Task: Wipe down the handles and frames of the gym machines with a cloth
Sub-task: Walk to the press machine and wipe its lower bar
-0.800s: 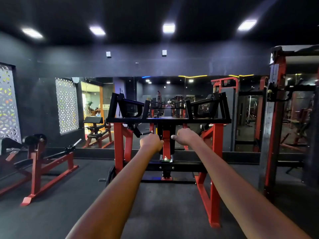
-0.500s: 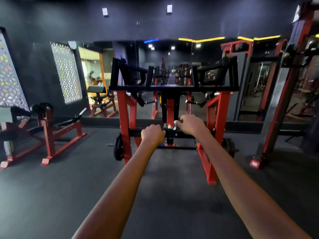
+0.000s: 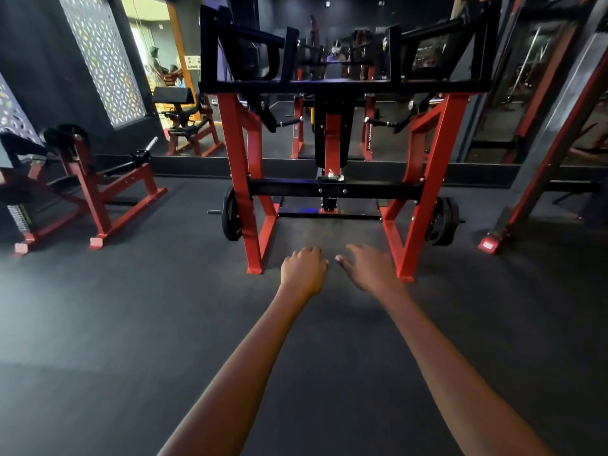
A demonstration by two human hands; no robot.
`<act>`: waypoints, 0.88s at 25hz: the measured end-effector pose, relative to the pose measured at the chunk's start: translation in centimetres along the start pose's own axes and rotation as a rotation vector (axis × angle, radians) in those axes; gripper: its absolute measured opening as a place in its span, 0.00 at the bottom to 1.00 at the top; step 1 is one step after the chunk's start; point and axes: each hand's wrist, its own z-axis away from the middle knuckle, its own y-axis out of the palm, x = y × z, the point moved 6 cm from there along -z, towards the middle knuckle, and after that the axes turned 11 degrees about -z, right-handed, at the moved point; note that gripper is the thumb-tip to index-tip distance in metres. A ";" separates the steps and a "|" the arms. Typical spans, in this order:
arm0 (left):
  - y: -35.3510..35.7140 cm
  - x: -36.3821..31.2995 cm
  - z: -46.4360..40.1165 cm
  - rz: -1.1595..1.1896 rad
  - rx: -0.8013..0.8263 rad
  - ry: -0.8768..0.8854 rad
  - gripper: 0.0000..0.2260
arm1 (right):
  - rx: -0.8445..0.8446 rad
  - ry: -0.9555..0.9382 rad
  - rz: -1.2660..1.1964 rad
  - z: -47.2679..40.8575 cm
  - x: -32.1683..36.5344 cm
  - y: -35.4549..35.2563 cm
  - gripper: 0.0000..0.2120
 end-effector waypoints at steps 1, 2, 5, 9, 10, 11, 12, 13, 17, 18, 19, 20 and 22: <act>0.7 0.0 -0.8 0.003 0.011 0.008 0.17 | 0.005 0.005 0.005 -0.7 -0.3 0.7 0.23; 1.3 0.1 -1.8 0.003 0.022 0.014 0.17 | 0.009 0.008 0.010 -1.5 -0.7 1.3 0.22; 3.5 0.4 -5.6 -0.001 0.062 0.029 0.17 | 0.028 0.013 0.013 -5.2 -2.6 3.0 0.22; 6.2 1.1 -13.3 0.015 0.115 0.005 0.17 | 0.071 0.031 0.003 -12.9 -5.9 4.8 0.24; 6.8 1.2 -15.6 0.019 0.120 -0.002 0.17 | 0.081 0.028 0.005 -15.1 -6.8 5.2 0.24; 7.5 1.1 -17.9 0.018 0.122 -0.006 0.17 | 0.083 0.021 0.014 -17.5 -7.9 5.6 0.25; 8.1 1.0 -20.1 0.018 0.126 -0.010 0.17 | 0.085 0.017 0.024 -19.7 -8.8 5.8 0.25; 8.7 1.0 -22.0 0.019 0.130 -0.016 0.18 | 0.086 0.021 0.025 -21.9 -9.6 5.9 0.24; 11.3 0.8 -31.0 0.033 0.152 -0.047 0.18 | 0.077 0.015 -0.006 -32.1 -13.3 5.7 0.23; 11.8 0.8 -33.4 0.041 0.151 -0.053 0.18 | 0.078 0.014 -0.009 -34.6 -14.2 5.8 0.23; 12.3 0.9 -35.9 0.050 0.151 -0.061 0.18 | 0.085 0.015 -0.017 -37.1 -15.0 6.1 0.23; 12.8 1.1 -38.1 0.060 0.150 -0.067 0.17 | 0.096 0.016 -0.025 -39.4 -15.6 6.5 0.22; 14.2 1.6 -42.6 0.073 0.153 -0.082 0.17 | 0.121 0.024 -0.029 -44.1 -16.8 7.7 0.22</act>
